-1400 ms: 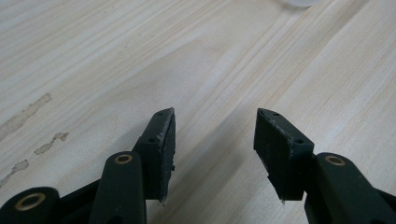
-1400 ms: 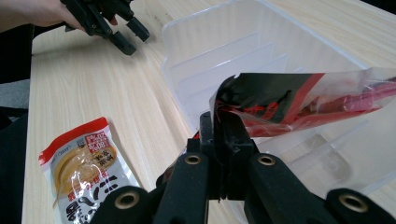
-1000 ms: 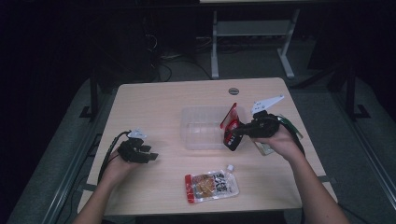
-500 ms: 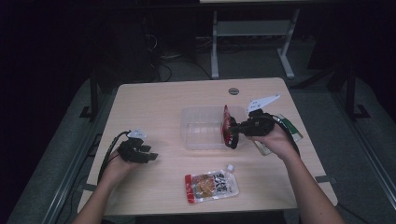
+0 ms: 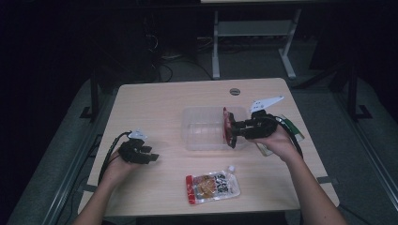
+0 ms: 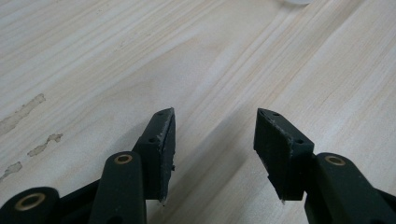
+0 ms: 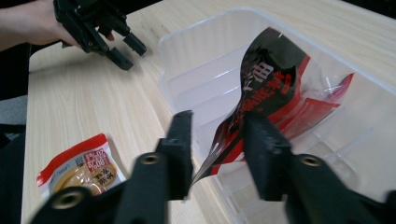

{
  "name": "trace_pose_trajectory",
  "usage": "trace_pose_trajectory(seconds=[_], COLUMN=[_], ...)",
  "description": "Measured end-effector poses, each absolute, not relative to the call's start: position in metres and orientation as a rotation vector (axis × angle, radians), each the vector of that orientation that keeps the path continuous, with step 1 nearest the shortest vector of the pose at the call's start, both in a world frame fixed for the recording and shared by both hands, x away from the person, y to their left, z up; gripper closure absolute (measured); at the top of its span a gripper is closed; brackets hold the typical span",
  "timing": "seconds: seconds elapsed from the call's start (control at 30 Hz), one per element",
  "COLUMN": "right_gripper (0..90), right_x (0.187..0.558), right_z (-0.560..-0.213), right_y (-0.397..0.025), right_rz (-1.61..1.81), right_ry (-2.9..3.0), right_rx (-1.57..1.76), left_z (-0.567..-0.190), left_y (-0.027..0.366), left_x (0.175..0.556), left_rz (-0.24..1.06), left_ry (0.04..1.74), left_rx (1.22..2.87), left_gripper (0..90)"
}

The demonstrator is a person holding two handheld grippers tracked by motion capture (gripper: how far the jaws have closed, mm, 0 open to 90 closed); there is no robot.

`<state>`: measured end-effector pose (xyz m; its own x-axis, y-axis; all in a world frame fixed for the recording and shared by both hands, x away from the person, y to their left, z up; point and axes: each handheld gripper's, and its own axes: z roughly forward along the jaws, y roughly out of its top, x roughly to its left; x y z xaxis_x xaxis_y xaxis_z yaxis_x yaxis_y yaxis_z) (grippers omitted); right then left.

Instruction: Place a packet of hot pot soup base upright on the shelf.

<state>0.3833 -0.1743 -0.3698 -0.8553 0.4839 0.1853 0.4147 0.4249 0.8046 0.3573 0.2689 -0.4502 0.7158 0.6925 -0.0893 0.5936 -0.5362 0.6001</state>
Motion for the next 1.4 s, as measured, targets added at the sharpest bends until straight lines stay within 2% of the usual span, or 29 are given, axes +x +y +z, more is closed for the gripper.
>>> trace_pose_trajectory(seconds=[0.1,0.4,0.53,0.73,0.8,1.03,1.4], right_gripper=[46.9,46.0,55.0,83.9,89.4,89.8,89.9], right_x=[0.379,0.354,0.344,0.338,0.339,0.348,0.356], right_z=[-0.366,-0.366,-0.375,-0.404,-0.415,-0.442,-0.445], right_y=[-0.177,-0.197,-0.203,-0.201,-0.197,-0.183,-0.168], right_rz=[1.454,1.508,1.504,1.446,1.416,1.474,1.518], right_ry=[2.556,2.533,2.564,2.691,2.731,2.760,2.735], right_rx=[0.824,0.817,0.815,0.818,0.827,0.848,0.846], left_z=[-0.450,-0.450,-0.450,-0.449,-0.449,-0.449,-0.449], left_y=[0.269,0.268,0.269,0.269,0.268,0.269,0.269], left_x=[0.357,0.357,0.357,0.356,0.356,0.357,0.357], left_rz=[0.207,0.212,0.216,0.219,0.218,0.220,0.220], left_ry=[0.981,0.974,0.971,0.970,0.970,0.967,0.966], left_rx=[2.296,2.298,2.301,2.301,2.299,2.305,2.305], left_gripper=[48.0,48.0,48.0,48.0,48.0,48.0,48.0])
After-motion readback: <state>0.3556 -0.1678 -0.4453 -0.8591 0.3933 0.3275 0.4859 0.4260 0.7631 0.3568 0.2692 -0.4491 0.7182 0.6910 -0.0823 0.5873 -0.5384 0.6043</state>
